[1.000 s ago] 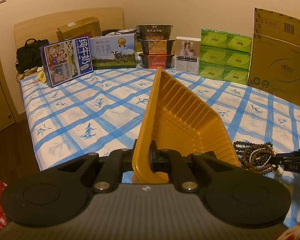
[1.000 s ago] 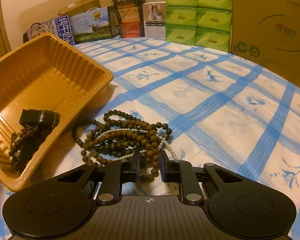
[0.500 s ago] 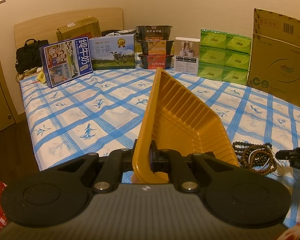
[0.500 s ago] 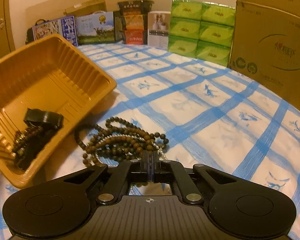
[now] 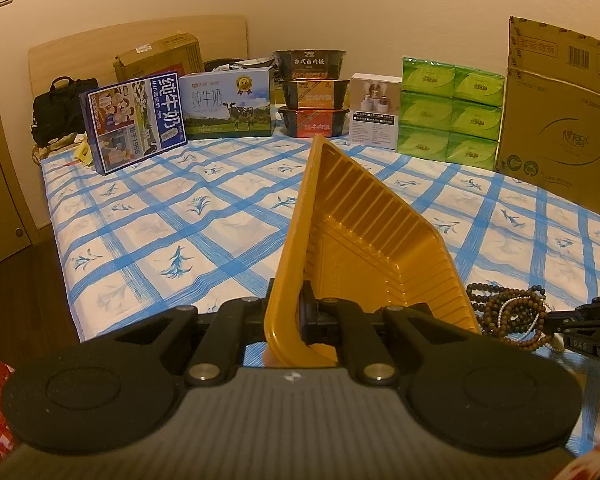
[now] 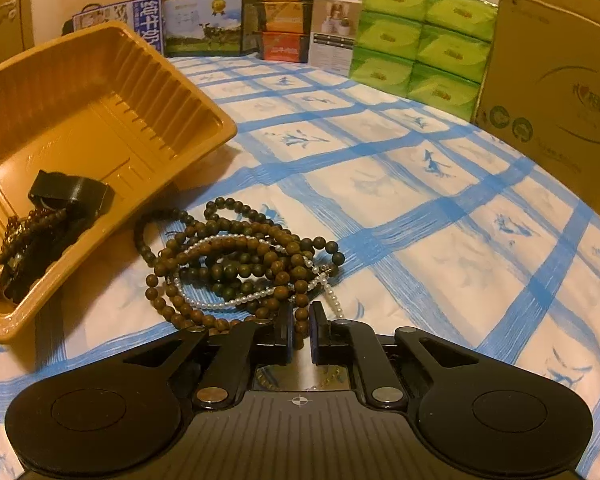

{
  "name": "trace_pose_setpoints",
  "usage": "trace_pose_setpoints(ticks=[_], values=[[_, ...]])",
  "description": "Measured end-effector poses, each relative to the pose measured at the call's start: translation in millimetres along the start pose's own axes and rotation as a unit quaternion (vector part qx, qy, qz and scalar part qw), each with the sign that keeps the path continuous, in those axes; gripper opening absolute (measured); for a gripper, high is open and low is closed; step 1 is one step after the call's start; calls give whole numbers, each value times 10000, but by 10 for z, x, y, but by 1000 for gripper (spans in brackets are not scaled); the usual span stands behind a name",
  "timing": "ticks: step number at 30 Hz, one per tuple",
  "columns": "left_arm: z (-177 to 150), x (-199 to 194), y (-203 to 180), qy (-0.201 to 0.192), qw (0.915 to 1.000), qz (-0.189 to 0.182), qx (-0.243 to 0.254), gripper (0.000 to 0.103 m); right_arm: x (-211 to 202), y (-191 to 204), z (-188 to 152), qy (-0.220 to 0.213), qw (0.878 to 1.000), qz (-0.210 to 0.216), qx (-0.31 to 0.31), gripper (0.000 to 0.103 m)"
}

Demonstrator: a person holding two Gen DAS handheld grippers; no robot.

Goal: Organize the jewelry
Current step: 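Lift the bead necklace high and lower it into the tray, opening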

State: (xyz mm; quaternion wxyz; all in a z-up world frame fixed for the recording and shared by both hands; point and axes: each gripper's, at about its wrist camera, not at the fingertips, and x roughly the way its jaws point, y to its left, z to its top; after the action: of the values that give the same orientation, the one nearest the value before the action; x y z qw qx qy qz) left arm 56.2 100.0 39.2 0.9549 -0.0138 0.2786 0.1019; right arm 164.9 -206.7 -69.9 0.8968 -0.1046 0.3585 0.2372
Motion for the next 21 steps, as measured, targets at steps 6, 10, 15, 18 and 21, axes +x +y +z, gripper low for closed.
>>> trace_pose_setpoints(ticks=[6, 10, 15, 18, 21], values=[[4, -1, -1, -3, 10000, 0, 5, 7, -189, 27, 56, -266, 9996, -90, -18, 7], [-14, -2, 27, -10, 10000, -10, 8, 7, -489, 60, 158, -689, 9975, -132, -37, 7], [-12, -2, 30, -11, 10000, -10, 10, 7, -856, 88, 364, -1173, 9930, -93, -112, 7], [-13, -1, 28, -10, 10000, -6, 15, 7, -1059, 90, 491, -1439, 9894, -90, -157, 7], [-15, -2, 30, -12, 10000, -10, 22, 7, -1240, 95, 597, -1689, 9853, -109, -234, 7]])
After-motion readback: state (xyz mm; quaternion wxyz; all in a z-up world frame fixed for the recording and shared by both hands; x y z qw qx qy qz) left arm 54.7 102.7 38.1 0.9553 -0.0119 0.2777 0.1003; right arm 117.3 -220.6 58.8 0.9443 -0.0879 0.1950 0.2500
